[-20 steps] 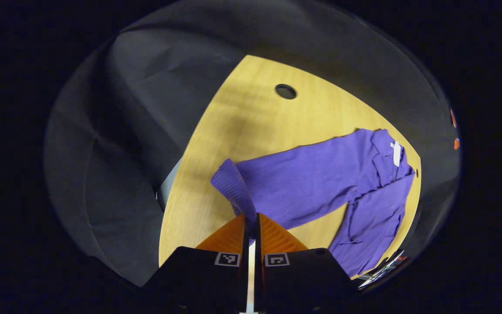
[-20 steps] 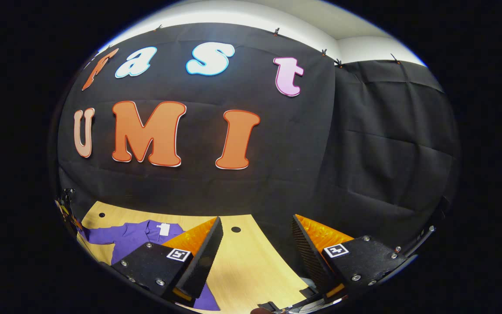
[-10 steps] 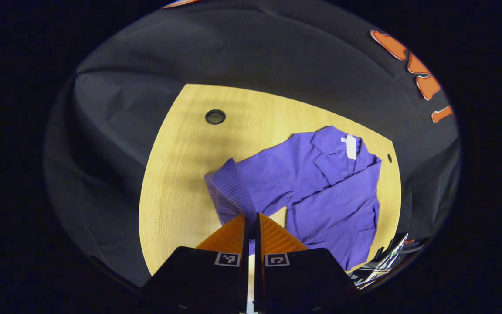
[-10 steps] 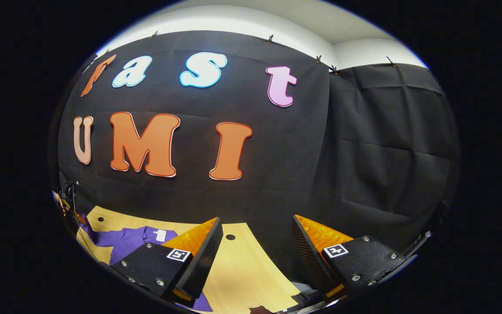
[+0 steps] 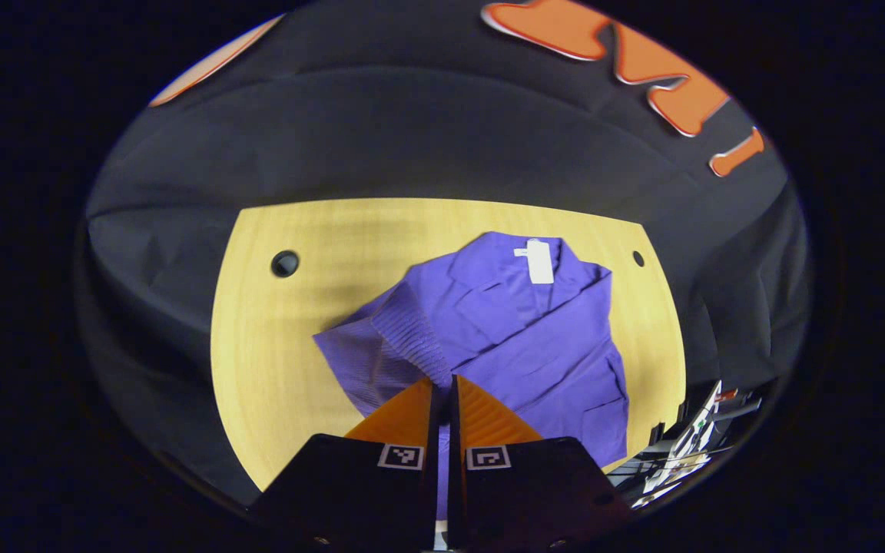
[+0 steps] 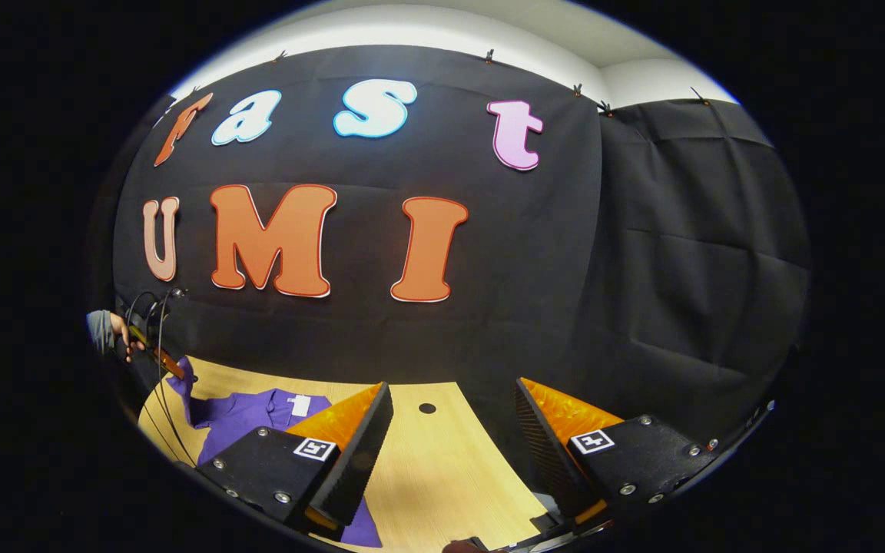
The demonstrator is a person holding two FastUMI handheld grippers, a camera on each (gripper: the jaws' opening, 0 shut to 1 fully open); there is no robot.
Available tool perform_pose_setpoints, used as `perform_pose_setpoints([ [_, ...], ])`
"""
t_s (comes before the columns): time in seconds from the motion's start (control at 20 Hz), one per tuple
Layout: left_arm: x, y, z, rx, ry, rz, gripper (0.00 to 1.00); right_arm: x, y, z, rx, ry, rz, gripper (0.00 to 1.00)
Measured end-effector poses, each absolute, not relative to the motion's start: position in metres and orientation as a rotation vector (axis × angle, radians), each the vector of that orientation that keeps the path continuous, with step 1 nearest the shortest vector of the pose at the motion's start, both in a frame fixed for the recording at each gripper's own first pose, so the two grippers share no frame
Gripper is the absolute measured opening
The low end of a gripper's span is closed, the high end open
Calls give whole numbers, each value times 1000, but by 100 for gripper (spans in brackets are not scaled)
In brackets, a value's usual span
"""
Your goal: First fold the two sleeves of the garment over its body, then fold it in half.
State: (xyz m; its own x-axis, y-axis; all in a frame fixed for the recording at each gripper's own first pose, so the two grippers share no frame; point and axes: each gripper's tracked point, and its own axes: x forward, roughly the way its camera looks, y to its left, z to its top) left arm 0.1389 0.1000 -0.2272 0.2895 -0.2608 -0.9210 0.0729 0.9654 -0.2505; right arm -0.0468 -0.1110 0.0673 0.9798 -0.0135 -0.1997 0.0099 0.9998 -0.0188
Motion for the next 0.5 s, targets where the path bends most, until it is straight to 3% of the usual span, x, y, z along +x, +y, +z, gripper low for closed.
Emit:
perform_pose_setpoints([
  [0.5, 181, -79, -208, -28, 1250, -467, 6, -50, -147, 43, 18, 230, -78, 95],
])
